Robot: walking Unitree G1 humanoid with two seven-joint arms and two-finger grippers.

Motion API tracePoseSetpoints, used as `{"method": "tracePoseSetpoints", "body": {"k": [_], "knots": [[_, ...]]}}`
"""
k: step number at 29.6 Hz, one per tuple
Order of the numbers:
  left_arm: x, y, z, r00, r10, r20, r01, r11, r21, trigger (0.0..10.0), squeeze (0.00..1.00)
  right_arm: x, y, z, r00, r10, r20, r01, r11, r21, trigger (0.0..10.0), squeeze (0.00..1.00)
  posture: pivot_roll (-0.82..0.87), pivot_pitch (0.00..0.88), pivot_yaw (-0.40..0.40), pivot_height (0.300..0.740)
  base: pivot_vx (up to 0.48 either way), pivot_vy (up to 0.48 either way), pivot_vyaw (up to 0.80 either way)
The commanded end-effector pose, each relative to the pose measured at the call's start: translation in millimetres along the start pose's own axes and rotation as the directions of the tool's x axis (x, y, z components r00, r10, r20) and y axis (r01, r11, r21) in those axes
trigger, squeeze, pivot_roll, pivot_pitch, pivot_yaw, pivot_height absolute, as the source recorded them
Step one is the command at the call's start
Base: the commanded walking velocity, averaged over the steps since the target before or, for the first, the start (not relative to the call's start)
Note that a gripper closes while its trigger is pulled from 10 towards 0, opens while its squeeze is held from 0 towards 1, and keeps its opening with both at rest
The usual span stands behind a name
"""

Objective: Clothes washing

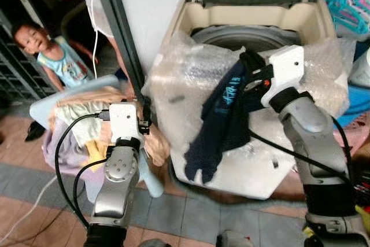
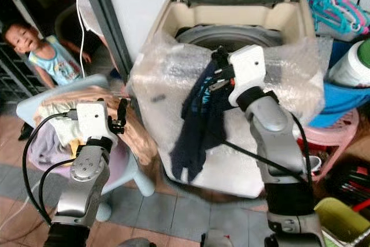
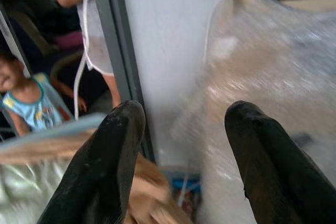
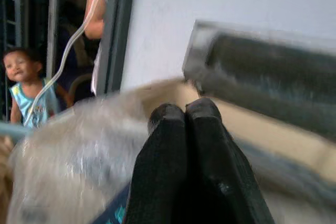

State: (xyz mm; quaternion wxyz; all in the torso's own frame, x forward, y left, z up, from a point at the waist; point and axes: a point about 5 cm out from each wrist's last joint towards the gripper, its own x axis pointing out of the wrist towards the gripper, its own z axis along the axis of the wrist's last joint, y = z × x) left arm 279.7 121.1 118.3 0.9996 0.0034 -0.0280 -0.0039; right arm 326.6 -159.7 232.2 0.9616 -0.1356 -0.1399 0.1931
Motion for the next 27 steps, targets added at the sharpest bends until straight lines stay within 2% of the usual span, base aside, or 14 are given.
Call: {"method": "tracePoseSetpoints", "body": {"k": [1, 7, 9, 11, 12, 13, 15, 18, 20, 21, 23, 24, 25, 27], "knots": [[1.1, 7.6, -2, 1.0, 0.026, -0.007, -0.026, 0.999, 0.019, 10.0, 0.0, 18.1, -0.5, 24, 0.994, 0.052, 0.096, -0.047, 0.998, -0.047, 10.0, 0.0, -0.11, 0.0, 0.09, 0.74, 0.244, 0.0, 0.0], [5.7, 3.5, -1, 1.0, 0.026, 0.003, -0.026, 1.0, 0.009, 10.0, 0.0, 63.6, -18.5, 66, 0.974, 0.136, 0.179, -0.109, 0.982, -0.153, 10.0, 0.0, -0.11, 0.0, 0.076, 0.74, 0.041, 0.0, 0.0], [6.6, 3.3, 0, 0.999, 0.032, 0.01, -0.032, 0.999, 0.008, 10.0, 0.0, 81.9, -34.5, 100, 0.965, 0.09, 0.245, -0.012, 0.953, -0.301, 10.0, 0.0, -0.11, 0.0, 0.072, 0.74, 0.0, 0.0, 0.0], [6.5, 3.7, 0, 0.999, 0.034, 0.012, -0.035, 0.999, 0.006, 10.0, 0.0, 87.2, -43.3, 116, 0.957, 0.051, 0.284, 0.043, 0.948, -0.316, 10.0, 0.0, -0.11, 0.0, 0.072, 0.74, 0.0, 0.0, 0.0], [6.1, 3.1, -1, 0.999, 0.037, 0.011, -0.037, 0.999, 0.003, 10.0, 0.0, 90.4, -73.1, 169, 0.897, -0.115, 0.427, 0.268, 0.91, -0.317, 10.0, 0.0, -0.11, 0.0, 0.066, 0.74, 0.0, 0.0, 0.0], [5.8, 2.4, -1, 0.999, 0.037, 0.011, -0.037, 0.999, 0.002, 10.0, 0.0, 86.2, -84.4, 194, 0.847, -0.171, 0.504, 0.353, 0.89, -0.29, 10.0, 0.0, -0.11, 0.0, 0.06, 0.74, 0.0, 0.0, 0.0], [5.1, 1.5, -2, 0.999, 0.039, 0.01, -0.039, 0.999, -0.001, 10.0, 0.0, 75.5, -95.2, 227, 0.763, -0.21, 0.611, 0.456, 0.845, -0.279, 10.0, 0.0, -0.1, 0.0, 0.055, 0.74, 0.0, 0.0, 0.0], [3.7, 2.1, -3, 0.999, 0.049, 0.008, -0.049, 0.999, -0.003, 10.0, 0.0, 66.4, -94.2, 250, 0.709, -0.15, 0.689, 0.49, 0.807, -0.329, 10.0, 0.0, -0.11, 0.0, 0.05, 0.74, 0.0, 0.0, 0.0], [3.2, 2.3, -3, 0.999, 0.054, 0.006, -0.054, 0.999, -0.004, 10.0, 0.0, 68.9, -89.8, 242, 0.728, -0.108, 0.677, 0.453, 0.816, -0.358, 10.0, 0.0, -0.11, 0.0, 0.049, 0.74, 0.0, 0.0, 0.0], [3.0, 0.8, -3, 0.999, 0.053, 0.007, -0.053, 0.999, -0.005, 10.0, 0.0, 78.8, -83.1, 210, 0.791, -0.07, 0.608, 0.381, 0.833, -0.401, 10.0, 0.0, -0.11, 0.0, 0.049, 0.74, 0.0, 0.0, 0.0], [2.7, -0.9, -3, 0.999, 0.052, 0.007, -0.052, 0.999, -0.006, 10.0, 0.0, 84.6, -75.3, 171, 0.854, -0.039, 0.519, 0.297, 0.855, -0.425, 10.0, 0.0, -0.11, 0.0, 0.048, 0.74, 0.0, 0.0, 0.0], [2.7, -1.4, -4, 0.999, 0.052, 0.006, -0.052, 0.999, -0.006, 10.0, 0.0, 85.7, -72.0, 149, 0.883, -0.038, 0.468, 0.253, 0.878, -0.406, 10.0, 0.0, -0.11, 0.0, 0.048, 0.74, 0.0, 0.0, 0.0], [2.1, -1.3, -4, 0.999, 0.052, 0.006, -0.052, 0.999, -0.006, 10.0, 0.0, 83.0, -62.1, 104, 0.933, -0.034, 0.358, 0.164, 0.926, -0.34, 10.0, 0.0, -0.11, 0.0, 0.05, 0.74, 0.0, 0.0, 0.0], [1.1, -0.7, -4, 0.999, 0.052, 0.005, -0.052, 0.999, -0.005, 10.0, 0.0, 74.8, -48.2, 69, 0.962, 0.002, 0.274, 0.079, 0.956, -0.284, 10.0, 0.0, -0.11, 0.0, 0.051, 0.74, 0.0, 0.0, 0.0]]}}
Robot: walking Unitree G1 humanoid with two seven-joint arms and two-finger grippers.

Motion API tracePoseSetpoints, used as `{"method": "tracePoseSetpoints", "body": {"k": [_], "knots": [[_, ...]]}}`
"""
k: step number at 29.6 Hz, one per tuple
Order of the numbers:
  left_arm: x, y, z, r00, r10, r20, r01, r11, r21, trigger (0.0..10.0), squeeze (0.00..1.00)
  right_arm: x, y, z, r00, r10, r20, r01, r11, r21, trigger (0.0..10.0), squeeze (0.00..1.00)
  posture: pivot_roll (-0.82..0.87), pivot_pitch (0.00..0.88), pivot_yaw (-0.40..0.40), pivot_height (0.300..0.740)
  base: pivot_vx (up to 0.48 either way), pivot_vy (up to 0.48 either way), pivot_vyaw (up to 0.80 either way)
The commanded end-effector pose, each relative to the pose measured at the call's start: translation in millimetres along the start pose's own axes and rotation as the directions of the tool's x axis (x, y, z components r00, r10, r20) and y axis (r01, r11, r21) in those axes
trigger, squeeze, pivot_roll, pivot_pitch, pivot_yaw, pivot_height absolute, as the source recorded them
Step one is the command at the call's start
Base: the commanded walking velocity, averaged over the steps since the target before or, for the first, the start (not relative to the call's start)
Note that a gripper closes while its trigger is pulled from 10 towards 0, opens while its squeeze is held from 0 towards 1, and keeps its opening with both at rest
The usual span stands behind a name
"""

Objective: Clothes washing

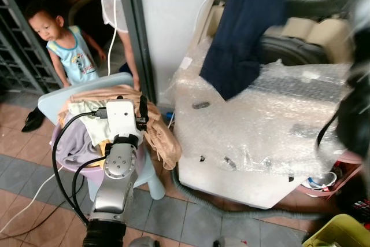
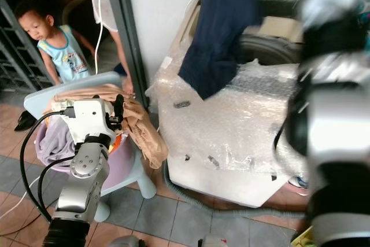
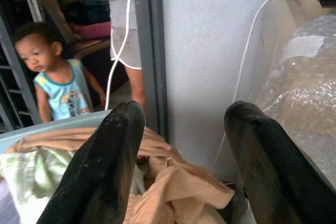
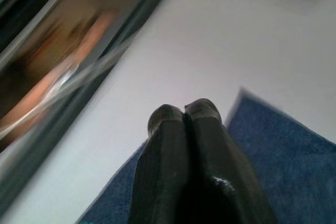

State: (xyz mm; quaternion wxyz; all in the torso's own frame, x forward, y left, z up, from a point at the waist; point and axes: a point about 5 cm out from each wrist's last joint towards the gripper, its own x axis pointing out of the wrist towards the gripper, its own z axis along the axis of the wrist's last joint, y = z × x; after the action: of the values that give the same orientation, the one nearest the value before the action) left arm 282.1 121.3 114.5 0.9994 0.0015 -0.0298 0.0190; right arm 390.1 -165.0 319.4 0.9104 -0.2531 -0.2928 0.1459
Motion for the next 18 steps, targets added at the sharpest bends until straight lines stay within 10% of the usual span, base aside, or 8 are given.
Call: {"method": "tracePoseSetpoints", "body": {"k": [1, 2, 3, 4, 5, 18], "knots": [[-2.2, 0.9, -1, 1.0, 0.005, -0.004, -0.005, 1.0, 0.001, 10.0, 0.0, -15.4, 25.2, -8, 0.995, 0.095, -0.024, -0.093, 0.992, 0.086, 10.0, 0.0, -0.1, 0.0, 0.055, 0.74, 0.0, 0.0, 0.0], [-2.2, 0.9, -1, 1.0, 0.005, -0.004, -0.005, 1.0, 0.001, 10.0, 0.0, -15.4, 25.2, -8, 0.995, 0.095, -0.024, -0.093, 0.992, 0.086, 10.0, 0.0, -0.1, 0.0, 0.055, 0.74, 0.0, 0.0, 0.0], [-3.0, 2.3, -2, 1.0, 0.003, -0.009, -0.003, 1.0, 0.005, 10.0, 0.0, -31.7, 42.2, -16, 0.99, 0.132, -0.048, -0.125, 0.983, 0.132, 10.0, 0.44, -0.11, 0.0, 0.062, 0.74, 0.0, 0.0, 0.0], [-3.0, 2.3, -2, 1.0, 0.003, -0.009, -0.003, 1.0, 0.005, 10.0, 0.0, -31.7, 42.2, -16, 0.99, 0.132, -0.048, -0.125, 0.983, 0.132, 10.0, 0.44, -0.11, 0.0, 0.062, 0.74, 0.0, 0.0, 0.0], [-3.4, 2.7, -3, 1.0, -0.001, -0.012, 0.001, 1.0, 0.008, 10.0, 0.0, -41.1, 50.9, -19, 0.988, 0.142, -0.058, -0.132, 0.979, 0.157, 10.0, 1.0, -0.11, 0.0, 0.067, 0.74, 0.0, 0.0, 0.0], [-2.7, 1.7, -3, 1.0, 0.002, -0.024, -0.002, 1.0, 0.001, 10.0, 0.0, -96.8, 108.6, -19, 0.973, 0.174, -0.148, -0.104, 0.915, 0.389, 10.0, 1.0, -0.11, 0.0, 0.075, 0.74, 0.0, 0.0, 0.0]]}}
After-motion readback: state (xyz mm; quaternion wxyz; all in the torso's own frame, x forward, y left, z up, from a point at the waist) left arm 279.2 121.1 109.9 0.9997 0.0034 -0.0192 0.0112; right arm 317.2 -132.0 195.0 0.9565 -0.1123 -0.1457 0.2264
